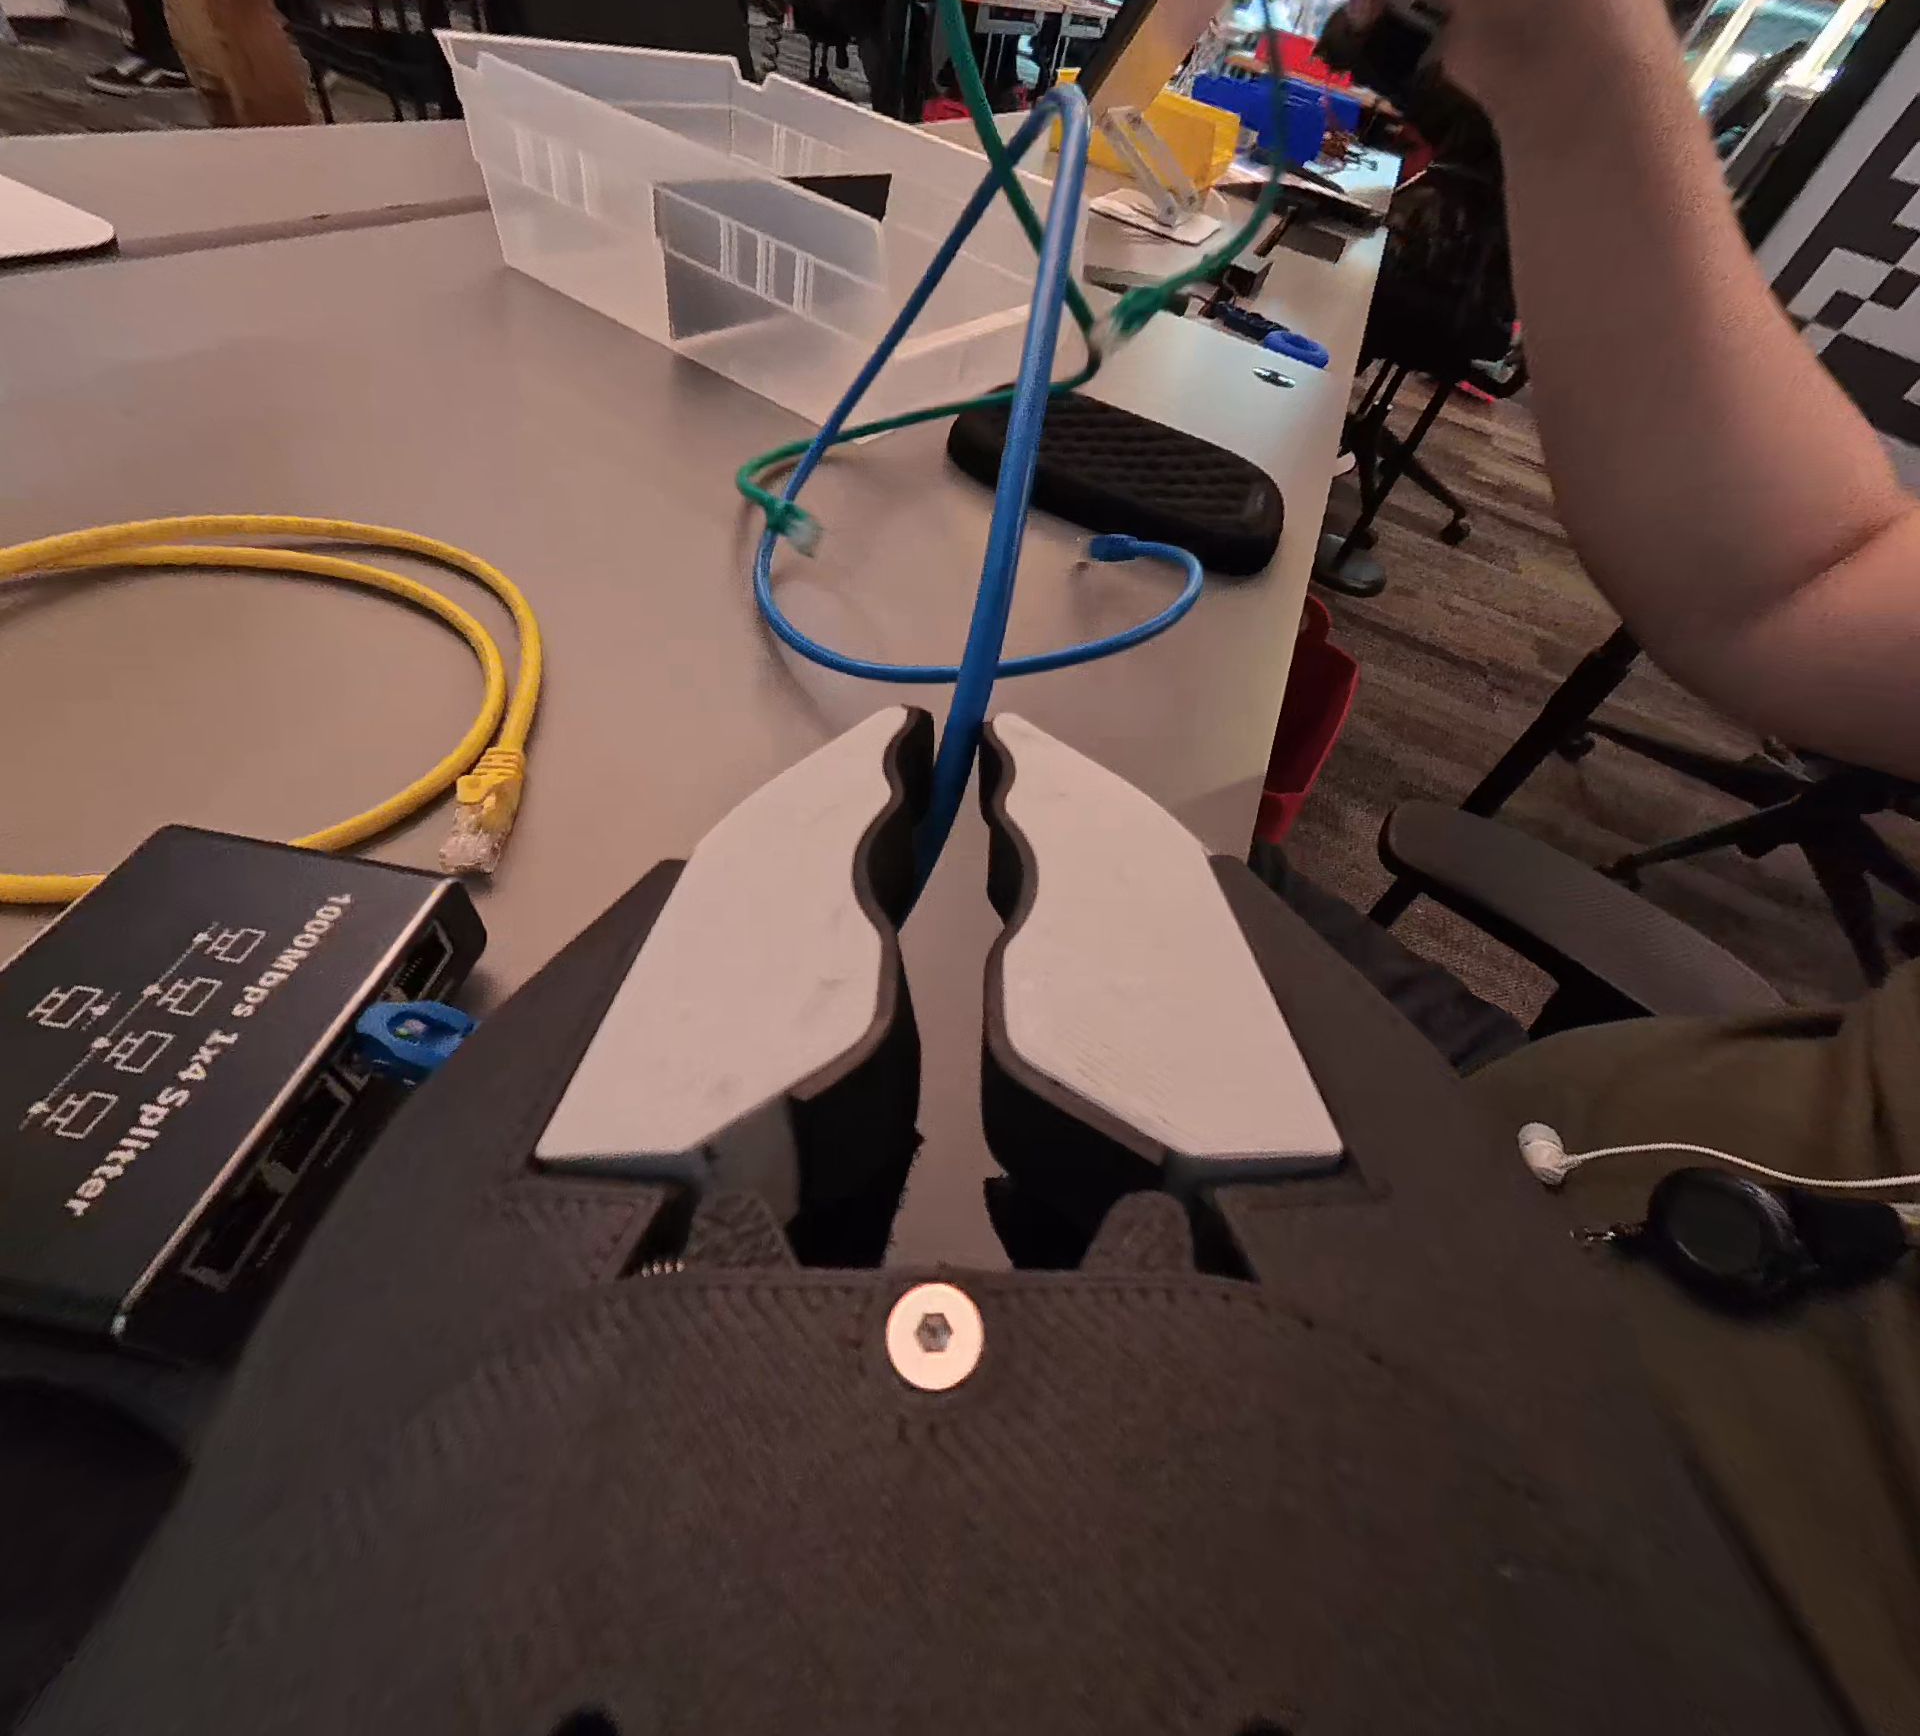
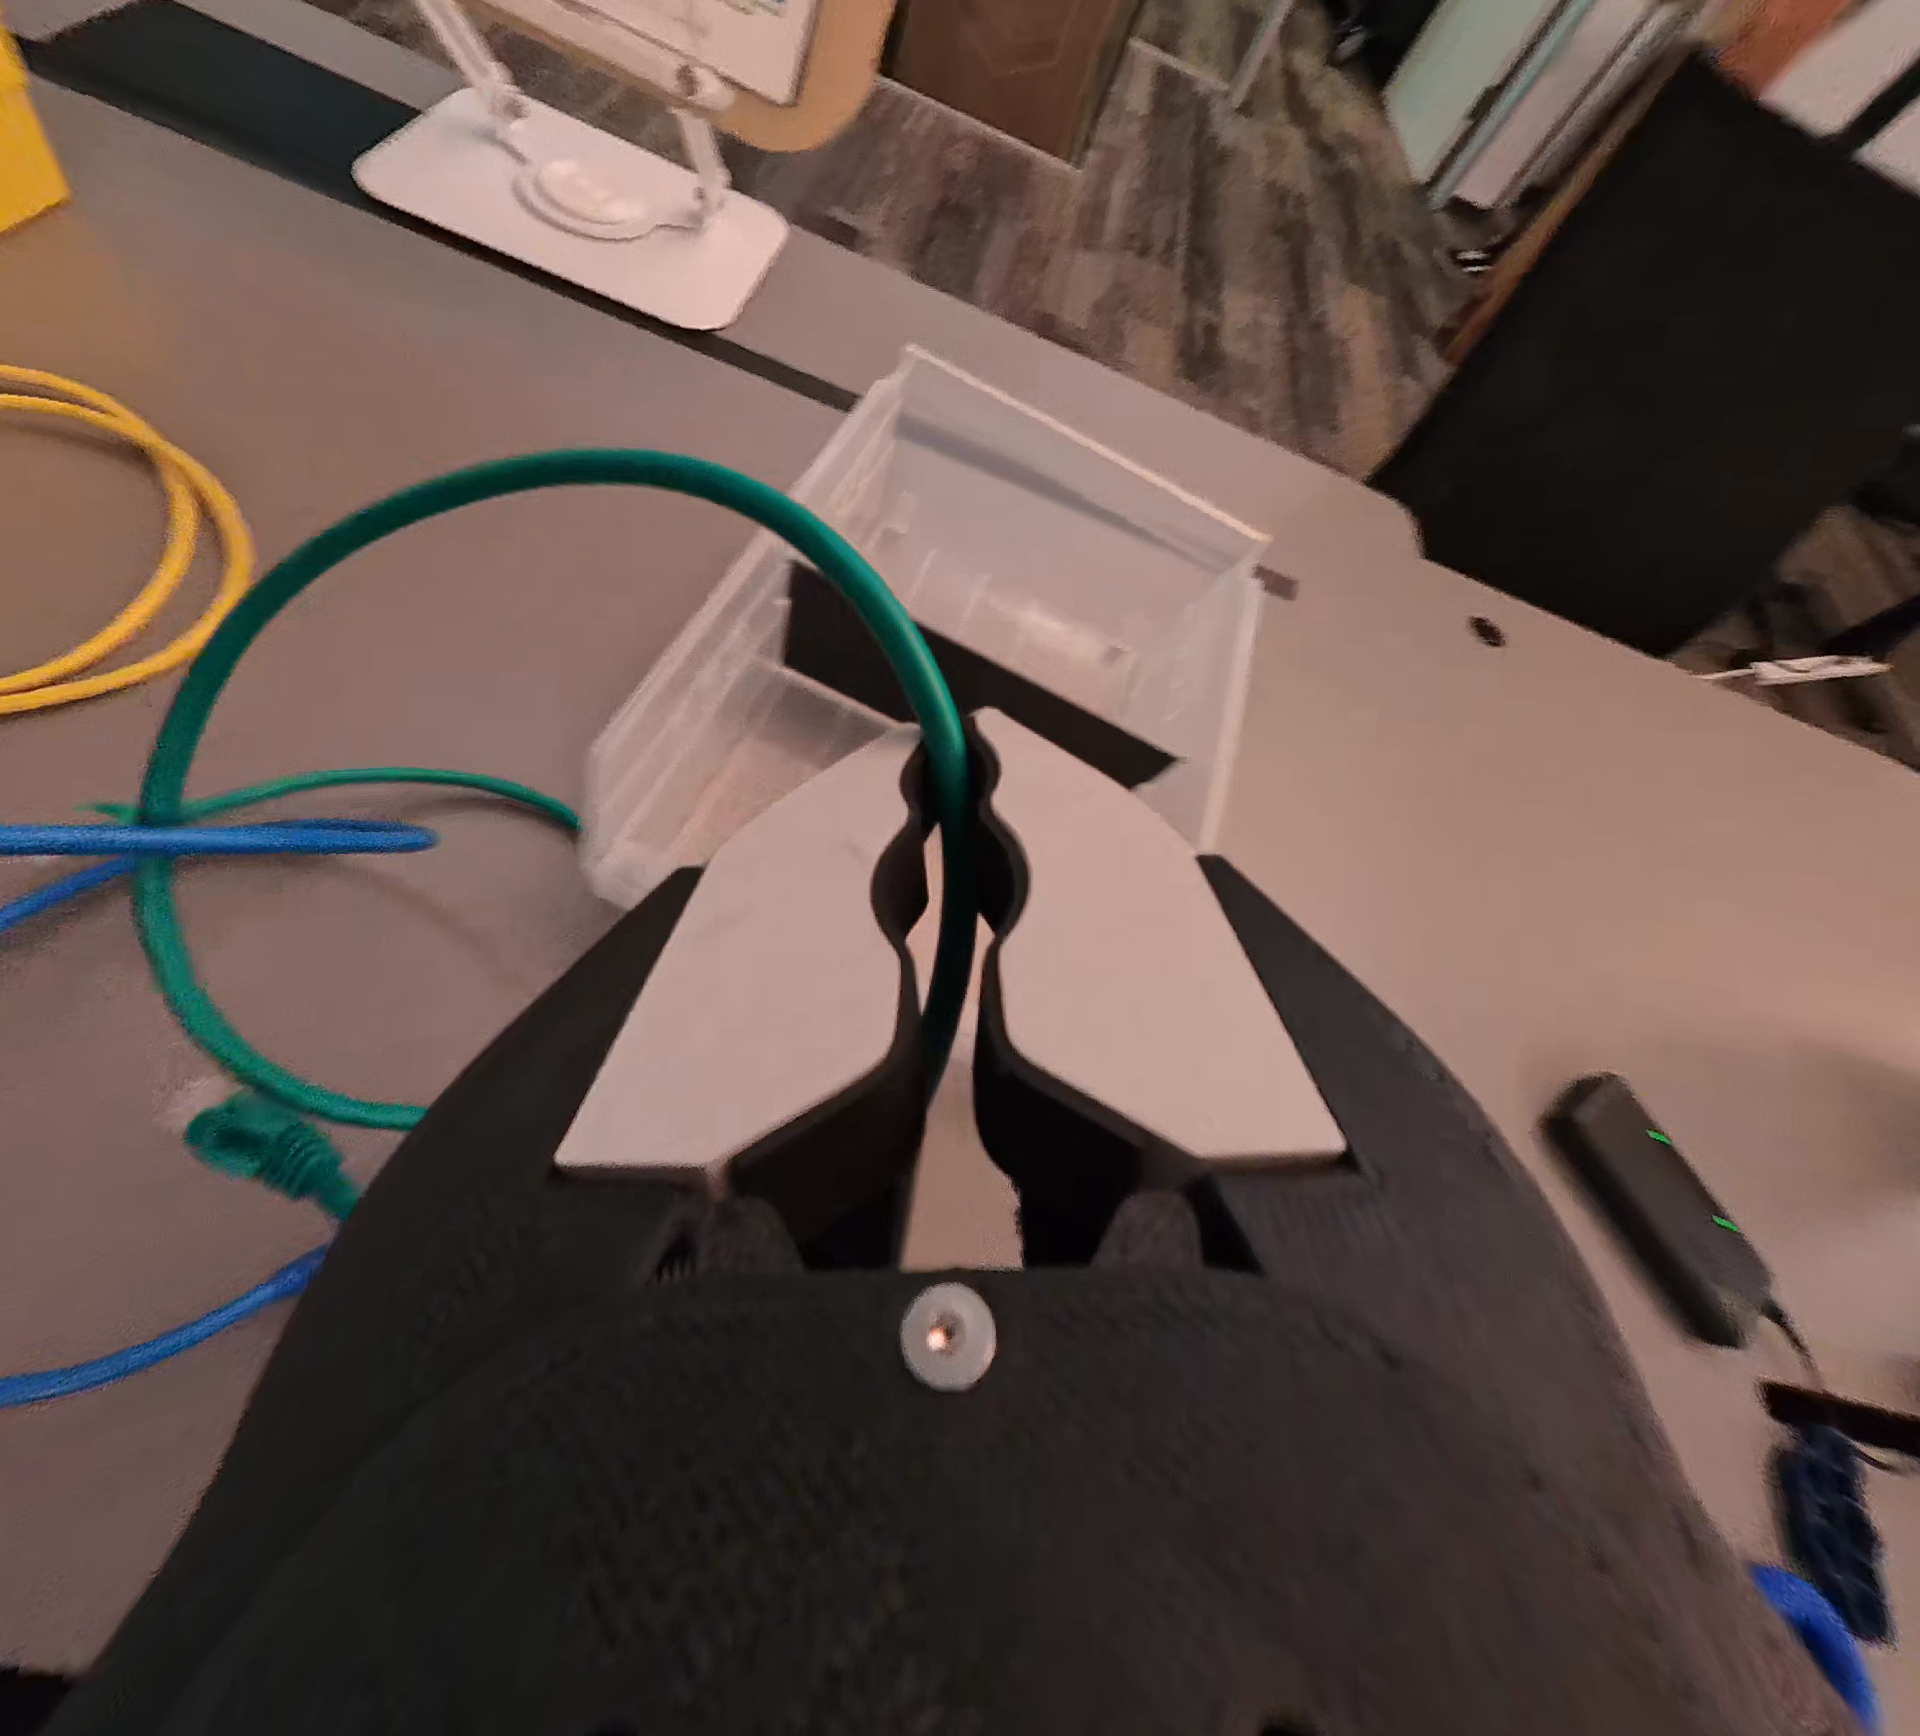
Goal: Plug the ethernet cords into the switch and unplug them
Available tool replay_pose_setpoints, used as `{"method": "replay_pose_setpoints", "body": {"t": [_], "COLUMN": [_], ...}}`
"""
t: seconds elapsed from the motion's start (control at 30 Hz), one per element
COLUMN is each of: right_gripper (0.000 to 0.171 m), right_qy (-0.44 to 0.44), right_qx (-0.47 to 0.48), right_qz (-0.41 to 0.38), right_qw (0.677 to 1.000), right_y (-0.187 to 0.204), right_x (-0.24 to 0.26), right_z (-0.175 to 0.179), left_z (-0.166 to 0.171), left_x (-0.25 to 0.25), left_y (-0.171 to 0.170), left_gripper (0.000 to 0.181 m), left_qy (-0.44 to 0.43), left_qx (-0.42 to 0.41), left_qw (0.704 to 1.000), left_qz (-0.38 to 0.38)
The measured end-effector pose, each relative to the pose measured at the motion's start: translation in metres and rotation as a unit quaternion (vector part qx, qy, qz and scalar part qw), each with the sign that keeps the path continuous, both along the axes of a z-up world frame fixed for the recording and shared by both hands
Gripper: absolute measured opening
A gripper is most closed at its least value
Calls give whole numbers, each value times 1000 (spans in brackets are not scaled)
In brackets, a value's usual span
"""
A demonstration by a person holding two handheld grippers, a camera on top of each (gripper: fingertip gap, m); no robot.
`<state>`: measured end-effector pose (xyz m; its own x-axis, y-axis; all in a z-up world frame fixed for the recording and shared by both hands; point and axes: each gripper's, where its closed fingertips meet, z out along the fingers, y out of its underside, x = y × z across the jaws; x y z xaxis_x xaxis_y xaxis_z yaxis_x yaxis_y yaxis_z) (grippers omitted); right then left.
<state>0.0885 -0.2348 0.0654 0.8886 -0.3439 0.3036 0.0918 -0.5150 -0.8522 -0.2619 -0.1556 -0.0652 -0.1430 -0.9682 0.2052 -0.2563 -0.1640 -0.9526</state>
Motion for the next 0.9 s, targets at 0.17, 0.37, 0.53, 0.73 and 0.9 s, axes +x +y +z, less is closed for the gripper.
{"method": "replay_pose_setpoints", "body": {"t": [0.17, 0.37, 0.53, 0.73, 0.9], "right_gripper": [4, 4, 4, 4, 4], "right_qy": [11, 6, 26, 10, 11], "right_qx": [11, -18, -13, 5, 21], "right_qz": [-31, -41, -64, -94, -91], "right_qw": [999, 999, 998, 995, 996], "right_y": [-21, -34, -49, -73, -85], "right_x": [30, 40, 63, 101, 111], "right_z": [24, 13, 8, 74, 163], "left_z": [-3, -12, -14, -21, -26], "left_x": [-1, -1, -4, -2, 2], "left_y": [1, 2, 1, -3, -5], "left_gripper": [8, 8, 8, 8, 8], "left_qy": [2, 20, 33, 45, 50], "left_qx": [-13, -5, 7, 19, 32], "left_qw": [1000, 1000, 999, 999, 998], "left_qz": [0, 9, 10, 10, 14]}}
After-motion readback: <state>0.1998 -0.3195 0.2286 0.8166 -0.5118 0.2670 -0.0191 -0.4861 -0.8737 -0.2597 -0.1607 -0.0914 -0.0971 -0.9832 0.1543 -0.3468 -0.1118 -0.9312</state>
